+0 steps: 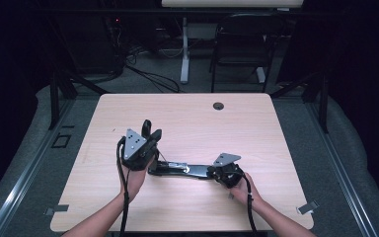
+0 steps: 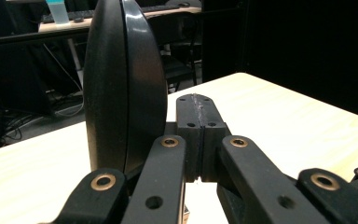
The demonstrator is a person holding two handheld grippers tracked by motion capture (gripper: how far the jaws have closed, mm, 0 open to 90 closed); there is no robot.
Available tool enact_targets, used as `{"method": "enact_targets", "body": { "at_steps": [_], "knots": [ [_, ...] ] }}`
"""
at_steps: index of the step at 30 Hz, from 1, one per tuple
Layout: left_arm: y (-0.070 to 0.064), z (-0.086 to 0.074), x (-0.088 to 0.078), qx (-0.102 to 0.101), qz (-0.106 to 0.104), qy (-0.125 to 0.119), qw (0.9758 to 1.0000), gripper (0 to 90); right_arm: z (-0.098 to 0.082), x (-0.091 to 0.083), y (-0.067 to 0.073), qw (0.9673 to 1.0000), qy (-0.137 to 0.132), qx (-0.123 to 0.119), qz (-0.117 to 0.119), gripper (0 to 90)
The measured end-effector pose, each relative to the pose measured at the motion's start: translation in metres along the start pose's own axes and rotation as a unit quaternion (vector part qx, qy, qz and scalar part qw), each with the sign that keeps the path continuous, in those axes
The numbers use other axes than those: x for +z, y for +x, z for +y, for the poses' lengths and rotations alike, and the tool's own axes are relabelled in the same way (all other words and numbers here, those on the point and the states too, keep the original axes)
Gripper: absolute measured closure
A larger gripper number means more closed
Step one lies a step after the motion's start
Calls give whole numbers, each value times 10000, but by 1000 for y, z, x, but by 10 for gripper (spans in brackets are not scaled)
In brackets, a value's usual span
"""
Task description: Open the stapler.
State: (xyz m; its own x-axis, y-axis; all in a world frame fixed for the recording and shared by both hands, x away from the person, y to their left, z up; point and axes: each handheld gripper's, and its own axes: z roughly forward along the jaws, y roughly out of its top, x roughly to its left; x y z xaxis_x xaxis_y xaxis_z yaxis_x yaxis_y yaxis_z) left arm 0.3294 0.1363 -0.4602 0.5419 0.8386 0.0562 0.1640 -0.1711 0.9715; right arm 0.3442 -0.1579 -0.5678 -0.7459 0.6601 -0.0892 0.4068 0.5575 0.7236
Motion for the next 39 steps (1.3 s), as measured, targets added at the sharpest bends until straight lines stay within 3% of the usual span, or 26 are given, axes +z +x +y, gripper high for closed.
{"method": "enact_targets", "body": {
  "at_steps": [27,32,35,39],
  "knots": [
    [17,-4,-13,21,121,92,9999,900,0,0,0,10000,-6,-18,-2,900],
    [23,-5,-17,-40,171,96,9998,900,0,0,0,10000,-5,-16,2,900],
    [30,-7,-20,-253,123,86,9996,900,0,0,0,10000,-1,-12,-1,900],
    [35,-9,-23,-285,205,106,9993,900,0,0,0,10000,1,-7,-4,900]
  ]
}}
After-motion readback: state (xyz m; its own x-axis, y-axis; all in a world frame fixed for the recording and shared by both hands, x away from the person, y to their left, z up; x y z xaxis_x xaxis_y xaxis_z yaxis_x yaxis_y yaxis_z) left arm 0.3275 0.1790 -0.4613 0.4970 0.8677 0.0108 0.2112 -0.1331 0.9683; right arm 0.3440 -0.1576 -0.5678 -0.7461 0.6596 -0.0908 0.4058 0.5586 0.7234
